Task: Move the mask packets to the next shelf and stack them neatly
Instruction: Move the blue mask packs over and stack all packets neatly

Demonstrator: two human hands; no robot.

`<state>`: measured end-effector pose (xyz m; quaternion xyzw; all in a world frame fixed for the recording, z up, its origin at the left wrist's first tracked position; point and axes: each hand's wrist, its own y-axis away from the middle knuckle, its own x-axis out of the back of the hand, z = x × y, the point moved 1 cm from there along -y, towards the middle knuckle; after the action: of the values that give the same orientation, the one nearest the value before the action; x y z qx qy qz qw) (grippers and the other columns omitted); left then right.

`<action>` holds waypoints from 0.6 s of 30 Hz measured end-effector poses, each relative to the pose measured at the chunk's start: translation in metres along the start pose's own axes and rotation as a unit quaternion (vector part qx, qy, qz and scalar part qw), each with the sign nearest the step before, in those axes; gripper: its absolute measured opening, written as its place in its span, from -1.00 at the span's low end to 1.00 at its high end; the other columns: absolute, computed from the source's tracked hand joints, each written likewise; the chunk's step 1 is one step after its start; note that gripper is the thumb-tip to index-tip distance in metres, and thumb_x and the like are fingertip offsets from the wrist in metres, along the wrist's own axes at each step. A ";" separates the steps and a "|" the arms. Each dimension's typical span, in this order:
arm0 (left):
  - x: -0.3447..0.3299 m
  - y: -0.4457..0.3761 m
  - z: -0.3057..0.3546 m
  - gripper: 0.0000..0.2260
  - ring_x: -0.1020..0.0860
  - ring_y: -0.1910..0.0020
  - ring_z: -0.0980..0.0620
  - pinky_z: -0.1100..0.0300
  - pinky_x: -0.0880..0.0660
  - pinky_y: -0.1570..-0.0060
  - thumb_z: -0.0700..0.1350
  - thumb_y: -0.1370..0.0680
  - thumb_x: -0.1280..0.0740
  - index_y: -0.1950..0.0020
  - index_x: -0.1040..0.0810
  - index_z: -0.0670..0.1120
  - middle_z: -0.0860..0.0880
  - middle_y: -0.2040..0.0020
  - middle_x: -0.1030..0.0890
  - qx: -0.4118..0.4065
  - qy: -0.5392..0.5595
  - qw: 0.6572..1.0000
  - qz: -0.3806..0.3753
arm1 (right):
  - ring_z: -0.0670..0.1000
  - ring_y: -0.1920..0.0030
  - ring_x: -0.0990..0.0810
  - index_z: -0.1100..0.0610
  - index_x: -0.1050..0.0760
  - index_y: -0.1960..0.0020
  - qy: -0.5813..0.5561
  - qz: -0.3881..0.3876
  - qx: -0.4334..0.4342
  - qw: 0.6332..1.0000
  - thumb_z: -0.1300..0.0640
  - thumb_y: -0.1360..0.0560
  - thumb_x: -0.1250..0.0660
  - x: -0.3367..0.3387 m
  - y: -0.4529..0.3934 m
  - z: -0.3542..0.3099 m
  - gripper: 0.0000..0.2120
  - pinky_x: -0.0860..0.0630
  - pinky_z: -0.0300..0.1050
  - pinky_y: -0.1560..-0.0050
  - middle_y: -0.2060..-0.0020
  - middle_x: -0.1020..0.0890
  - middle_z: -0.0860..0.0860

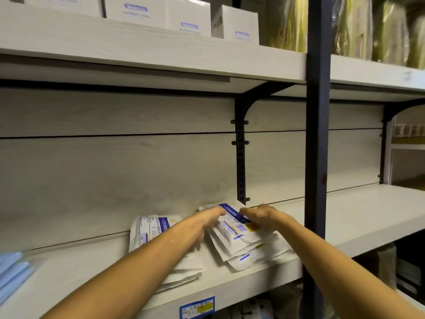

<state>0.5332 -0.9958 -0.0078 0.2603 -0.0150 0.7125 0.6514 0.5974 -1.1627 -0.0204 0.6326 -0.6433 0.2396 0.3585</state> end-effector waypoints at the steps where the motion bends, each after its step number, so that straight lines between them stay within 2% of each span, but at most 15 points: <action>1: -0.001 -0.003 0.000 -0.48 -0.32 -0.50 -0.27 -0.23 -0.21 -0.47 0.11 -0.63 -0.28 -0.50 -0.34 -0.15 -0.20 -0.52 -0.36 0.019 0.027 0.999 -0.011 | 0.01 0.07 -0.62 0.09 -0.52 -0.08 -0.009 -0.038 -0.014 0.999 -0.23 -0.53 -0.28 0.002 0.002 0.001 -0.61 -0.52 -0.09 0.01 0.09 -0.63 0.04; 2: -0.001 -0.008 0.001 -0.52 -0.43 -0.43 -0.25 -0.19 -0.27 -0.47 0.10 -0.62 -0.29 -0.42 -0.42 -0.16 -0.20 -0.41 -0.49 0.035 0.063 0.997 -0.033 | -0.01 0.14 -0.57 0.08 -0.48 -0.09 -0.009 -0.069 -0.027 0.997 -0.20 -0.56 -0.25 0.004 0.001 0.002 -0.65 -0.49 -0.07 0.00 0.14 -0.58 0.02; 4: -0.002 -0.018 0.005 -0.65 -0.64 -0.14 -0.16 -0.15 -0.44 -0.34 0.08 -0.59 -0.30 -0.21 -0.56 -0.15 -0.17 -0.09 -0.69 0.039 0.111 0.991 -0.067 | 0.02 0.14 -0.54 0.06 -0.46 -0.13 -0.010 -0.087 -0.038 0.995 -0.21 -0.54 -0.25 0.007 -0.003 0.001 -0.64 -0.45 0.01 -0.20 0.15 -0.56 0.02; 6: -0.006 -0.024 0.006 -0.74 -0.66 0.08 -0.11 -0.06 -0.53 -0.21 0.06 -0.58 -0.30 -0.02 -0.60 -0.14 -0.14 0.15 -0.72 0.041 0.122 0.989 -0.076 | 0.04 0.04 -0.60 0.06 -0.51 -0.12 -0.017 -0.095 -0.037 0.995 -0.24 -0.48 -0.28 0.008 -0.006 0.001 -0.59 -0.46 0.02 -0.29 0.11 -0.62 0.04; 7: -0.009 -0.022 0.007 -0.75 -0.65 0.13 -0.09 -0.01 -0.53 -0.18 0.04 -0.58 -0.31 0.05 -0.59 -0.15 -0.13 0.23 -0.71 0.044 0.121 0.989 -0.074 | 0.03 0.06 -0.63 0.07 -0.51 -0.09 -0.027 -0.105 -0.038 0.993 -0.23 -0.49 -0.27 0.008 -0.006 0.000 -0.60 -0.50 -0.05 -0.20 0.13 -0.65 0.04; 8: -0.011 -0.020 0.008 -0.75 -0.64 0.15 -0.09 0.03 -0.54 -0.18 0.02 -0.57 -0.32 0.10 -0.58 -0.16 -0.13 0.27 -0.70 0.042 0.125 0.989 -0.067 | -0.01 0.16 -0.65 0.08 -0.51 -0.03 -0.036 -0.121 -0.033 0.991 -0.20 -0.54 -0.24 0.009 -0.006 0.000 -0.65 -0.55 -0.15 -0.01 0.20 -0.67 0.03; 10: -0.014 -0.017 0.009 -0.76 -0.67 0.13 -0.10 0.02 -0.57 -0.21 -0.02 -0.55 -0.36 0.13 -0.56 -0.19 -0.14 0.30 -0.71 0.042 0.156 0.985 -0.056 | -0.06 0.40 -0.67 0.11 -0.51 0.01 -0.062 -0.137 -0.036 0.988 -0.14 -0.61 -0.19 0.009 -0.003 0.001 -0.68 -0.53 -0.29 0.37 0.38 -0.70 0.00; 11: -0.014 -0.017 0.008 -0.76 -0.68 0.10 -0.12 0.01 -0.58 -0.21 -0.04 -0.56 -0.37 0.13 -0.54 -0.21 -0.16 0.32 -0.70 0.042 0.171 0.983 -0.055 | -0.06 0.40 -0.69 0.11 -0.56 -0.04 -0.075 -0.139 -0.044 0.986 -0.15 -0.58 -0.22 0.008 -0.003 0.002 -0.66 -0.54 -0.32 0.38 0.37 -0.72 -0.01; 12: -0.014 -0.019 0.009 -0.76 -0.70 0.04 -0.13 -0.01 -0.58 -0.22 -0.06 -0.57 -0.37 0.14 -0.52 -0.23 -0.18 0.32 -0.70 0.042 0.179 0.981 -0.054 | -0.03 0.33 -0.71 0.11 -0.60 -0.12 -0.090 -0.137 -0.044 0.986 -0.16 -0.54 -0.27 0.006 -0.005 0.005 -0.62 -0.57 -0.29 0.29 0.28 -0.76 0.00; 14: -0.012 -0.023 0.011 -0.79 -0.69 -0.08 -0.16 -0.06 -0.56 -0.25 -0.11 -0.58 -0.36 0.13 -0.49 -0.25 -0.21 0.18 -0.68 0.040 0.190 0.980 -0.047 | 0.02 0.25 -0.72 0.14 -0.61 -0.23 -0.140 -0.121 -0.030 0.982 -0.13 -0.49 -0.35 0.000 -0.007 0.010 -0.55 -0.60 -0.20 0.19 0.13 -0.77 0.04; 17: -0.010 -0.034 0.019 -0.86 -0.68 -0.10 -0.21 -0.15 -0.57 -0.23 -0.19 -0.51 -0.37 0.04 -0.52 -0.27 -0.20 0.02 -0.66 -0.025 0.220 0.975 -0.028 | -0.05 0.41 -0.71 0.26 -0.53 -0.22 -0.231 -0.046 0.054 0.971 0.01 -0.51 -0.42 -0.006 -0.002 0.011 -0.59 -0.56 -0.27 0.40 0.17 -0.74 0.09; 18: -0.008 -0.043 0.020 -0.75 -0.69 -0.07 -0.21 -0.17 -0.60 -0.17 -0.18 -0.43 -0.42 -0.04 -0.54 -0.27 -0.17 0.00 -0.68 -0.060 0.236 0.970 -0.004 | -0.07 0.42 -0.70 0.27 -0.52 -0.22 -0.268 -0.017 0.092 0.959 0.06 -0.52 -0.42 -0.009 0.001 0.011 -0.63 -0.55 -0.29 0.43 0.18 -0.73 0.08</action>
<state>0.5802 -1.0035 -0.0075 0.0451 0.0976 0.7488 0.6540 0.5944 -1.1650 -0.0336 0.7148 -0.6801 0.1136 0.1170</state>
